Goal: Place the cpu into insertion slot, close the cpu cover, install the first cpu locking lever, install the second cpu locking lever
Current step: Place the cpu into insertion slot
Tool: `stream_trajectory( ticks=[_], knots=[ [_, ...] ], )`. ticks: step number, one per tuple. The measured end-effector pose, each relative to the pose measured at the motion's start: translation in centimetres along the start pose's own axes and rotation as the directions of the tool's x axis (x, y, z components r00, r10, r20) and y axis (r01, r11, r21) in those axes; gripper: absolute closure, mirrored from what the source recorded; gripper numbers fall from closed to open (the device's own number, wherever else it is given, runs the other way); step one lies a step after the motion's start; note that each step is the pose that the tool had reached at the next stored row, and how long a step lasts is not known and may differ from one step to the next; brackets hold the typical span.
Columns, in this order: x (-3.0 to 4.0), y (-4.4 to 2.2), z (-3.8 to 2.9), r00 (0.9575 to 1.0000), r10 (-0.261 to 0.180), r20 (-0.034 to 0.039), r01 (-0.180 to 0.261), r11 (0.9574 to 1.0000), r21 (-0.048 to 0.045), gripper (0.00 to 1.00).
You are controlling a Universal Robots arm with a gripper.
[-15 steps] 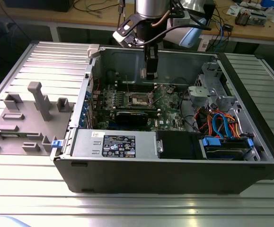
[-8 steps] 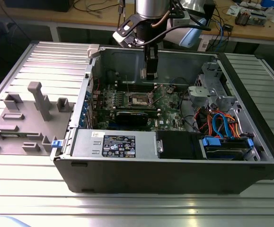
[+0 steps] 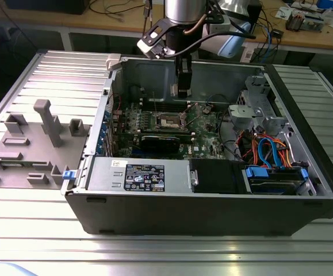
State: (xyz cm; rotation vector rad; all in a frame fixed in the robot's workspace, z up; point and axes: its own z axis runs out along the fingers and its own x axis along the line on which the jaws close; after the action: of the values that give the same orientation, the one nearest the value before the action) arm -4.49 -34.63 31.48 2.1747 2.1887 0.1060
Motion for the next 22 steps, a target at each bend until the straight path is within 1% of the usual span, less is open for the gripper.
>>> stream_trajectory(
  ticks=[5,18,22],
  knots=[
    [0.0,-0.03,0.33,1.0,0.0,0.0001,0.0,1.0,0.0,0.46],
    [0.0,-0.04,0.51,1.0,0.0,-0.0001,0.0,1.0,-0.0001,0.46],
    [-0.01,-0.09,1.01,1.0,0.0,0.0,0.0,1.0,0.0,0.46]
  ],
)
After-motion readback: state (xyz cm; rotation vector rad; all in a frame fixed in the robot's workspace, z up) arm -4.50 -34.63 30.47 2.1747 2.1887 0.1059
